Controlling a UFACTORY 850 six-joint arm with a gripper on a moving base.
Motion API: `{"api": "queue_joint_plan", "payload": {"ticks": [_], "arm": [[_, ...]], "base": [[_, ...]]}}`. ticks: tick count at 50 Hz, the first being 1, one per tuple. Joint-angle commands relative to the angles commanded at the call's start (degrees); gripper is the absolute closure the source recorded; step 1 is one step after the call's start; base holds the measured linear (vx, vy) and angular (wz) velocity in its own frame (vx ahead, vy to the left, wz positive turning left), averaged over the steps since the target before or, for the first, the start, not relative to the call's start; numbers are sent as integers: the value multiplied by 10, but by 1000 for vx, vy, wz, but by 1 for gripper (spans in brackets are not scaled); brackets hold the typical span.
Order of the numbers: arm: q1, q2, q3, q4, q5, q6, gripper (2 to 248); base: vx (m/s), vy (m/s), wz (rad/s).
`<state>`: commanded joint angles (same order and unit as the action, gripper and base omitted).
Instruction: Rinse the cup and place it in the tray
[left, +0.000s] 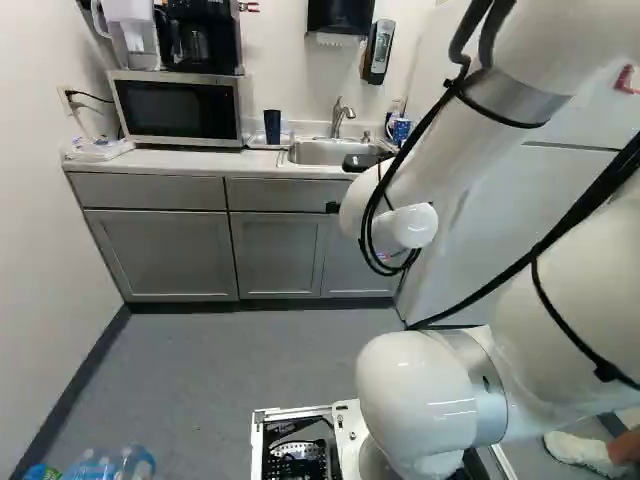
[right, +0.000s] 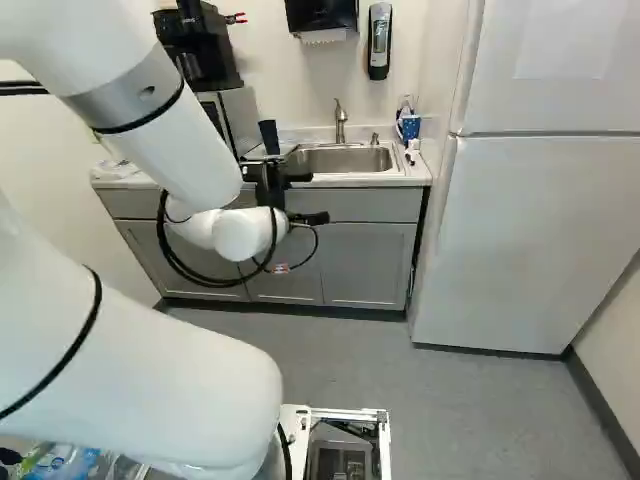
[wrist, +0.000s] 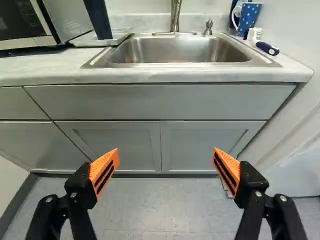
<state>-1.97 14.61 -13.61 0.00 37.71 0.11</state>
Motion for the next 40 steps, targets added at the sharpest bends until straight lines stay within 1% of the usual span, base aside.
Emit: {"api": "queue_joint_plan", "payload": {"ticks": [20, 40], "arm": [[11, 7, 46, 0, 66, -1, 3], [17, 12, 75, 0, 107, -1, 3]], "base": [[0, 0, 0], [0, 0, 0]]}}
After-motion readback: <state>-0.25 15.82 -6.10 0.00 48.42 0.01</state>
